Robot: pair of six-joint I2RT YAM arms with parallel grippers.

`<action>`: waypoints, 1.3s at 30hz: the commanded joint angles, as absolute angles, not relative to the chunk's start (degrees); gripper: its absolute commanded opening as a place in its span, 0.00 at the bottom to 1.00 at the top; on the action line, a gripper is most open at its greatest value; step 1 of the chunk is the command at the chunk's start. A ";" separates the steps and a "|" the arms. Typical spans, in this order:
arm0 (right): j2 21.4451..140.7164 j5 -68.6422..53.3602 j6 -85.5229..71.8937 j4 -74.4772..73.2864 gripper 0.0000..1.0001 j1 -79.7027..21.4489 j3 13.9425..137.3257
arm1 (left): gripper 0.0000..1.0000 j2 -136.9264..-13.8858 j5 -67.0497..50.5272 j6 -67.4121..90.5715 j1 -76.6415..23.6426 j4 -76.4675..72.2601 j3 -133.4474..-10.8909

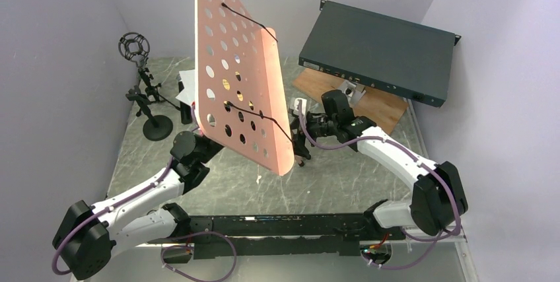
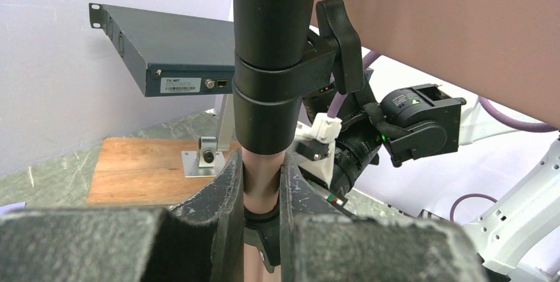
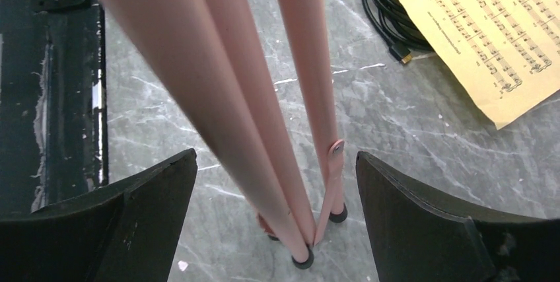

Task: Pack up the instrument practice props
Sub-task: Place the music stand at the center of the board.

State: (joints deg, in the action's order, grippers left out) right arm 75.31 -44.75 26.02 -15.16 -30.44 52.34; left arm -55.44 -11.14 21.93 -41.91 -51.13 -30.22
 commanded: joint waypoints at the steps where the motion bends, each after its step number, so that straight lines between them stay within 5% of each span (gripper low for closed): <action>1: 76.44 -44.56 28.74 -9.04 0.93 -31.62 52.21 | 0.00 -54.59 -14.70 24.14 -42.54 -50.05 -29.56; 16: 80.74 -52.69 21.21 -3.10 0.84 -32.19 52.99 | 0.00 -53.04 -13.43 24.54 -42.55 -50.55 -28.16; 26: 78.17 -50.42 26.79 -7.95 0.47 -32.15 53.79 | 0.00 -50.41 -11.32 24.44 -42.58 -49.83 -26.56; 39: 69.57 -45.98 31.70 -13.66 0.26 -30.65 49.74 | 0.00 -48.00 -3.40 26.60 -42.57 -49.93 -22.01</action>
